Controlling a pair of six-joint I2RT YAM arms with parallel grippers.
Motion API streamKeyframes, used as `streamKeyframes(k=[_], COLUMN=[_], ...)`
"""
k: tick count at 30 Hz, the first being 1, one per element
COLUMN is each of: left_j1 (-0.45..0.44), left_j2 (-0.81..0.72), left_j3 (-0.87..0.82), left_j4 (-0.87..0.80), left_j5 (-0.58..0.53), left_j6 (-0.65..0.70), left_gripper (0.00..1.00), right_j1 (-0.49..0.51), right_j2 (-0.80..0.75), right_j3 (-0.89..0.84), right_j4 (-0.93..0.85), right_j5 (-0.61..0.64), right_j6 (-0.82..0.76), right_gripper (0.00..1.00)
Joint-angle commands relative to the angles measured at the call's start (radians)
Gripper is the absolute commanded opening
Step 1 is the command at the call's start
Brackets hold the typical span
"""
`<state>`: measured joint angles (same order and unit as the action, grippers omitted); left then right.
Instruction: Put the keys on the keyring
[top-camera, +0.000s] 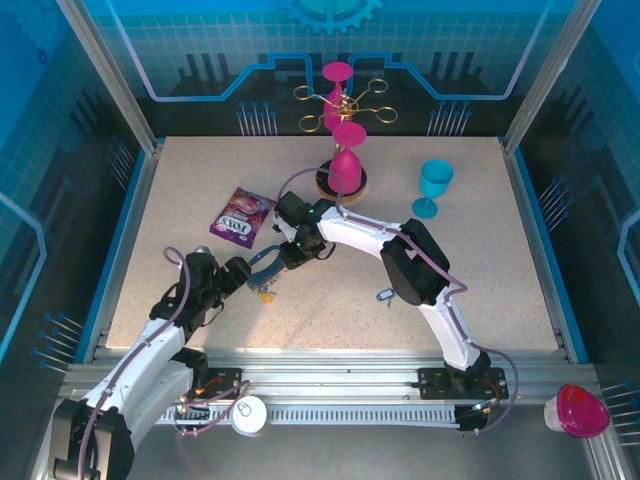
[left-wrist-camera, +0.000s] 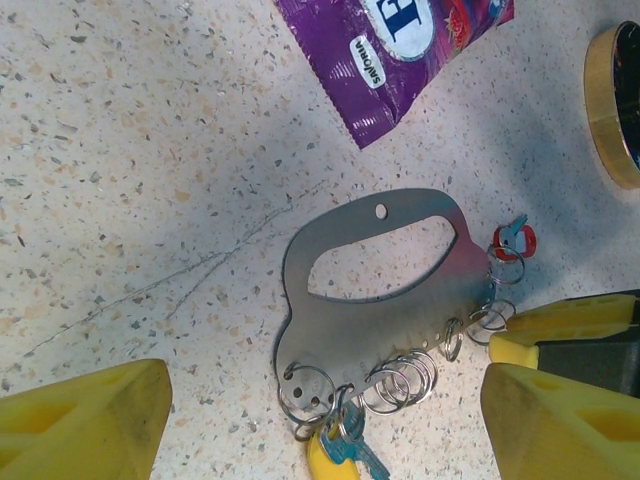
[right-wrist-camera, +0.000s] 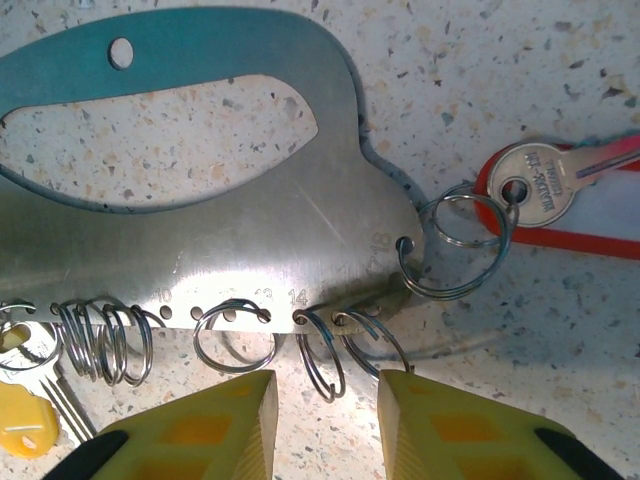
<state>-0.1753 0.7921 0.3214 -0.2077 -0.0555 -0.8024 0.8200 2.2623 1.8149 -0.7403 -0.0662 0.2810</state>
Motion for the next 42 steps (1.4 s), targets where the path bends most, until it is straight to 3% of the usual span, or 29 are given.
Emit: streamKeyframes(k=[1, 19, 24, 34, 42], left_j1=[-0.004, -0.004, -0.004, -0.004, -0.004], left_j2=[0.032, 0.052, 0.044, 0.015, -0.002], left_j3=[0.004, 0.015, 0.018, 0.026, 0.031], left_j4=[0.023, 0.018, 0.010, -0.017, -0.029], left_j5=[0.019, 0.031, 0.030, 0.028, 0.025], left_j6=[0.029, 0.022, 0.020, 0.020, 0.032], left_gripper=[0.80, 0.78, 0.78, 0.77, 0.76], right_j1=[0.014, 0.014, 0.014, 0.013, 0.016], right_j2=[-0.008, 0.050, 0.053, 0.092, 0.069], right_j3=[0.015, 0.059, 0.064, 0.086, 0.083], right_j4=[-0.002, 0.005, 0.001, -0.034, -0.025], right_j5=[-0.009, -0.044, -0.038, -0.007, 0.002], right_j6=[0.021, 0.029, 0.027, 0.014, 0.010], right_gripper=[0.33, 0.25, 0.15, 0.19, 0.02])
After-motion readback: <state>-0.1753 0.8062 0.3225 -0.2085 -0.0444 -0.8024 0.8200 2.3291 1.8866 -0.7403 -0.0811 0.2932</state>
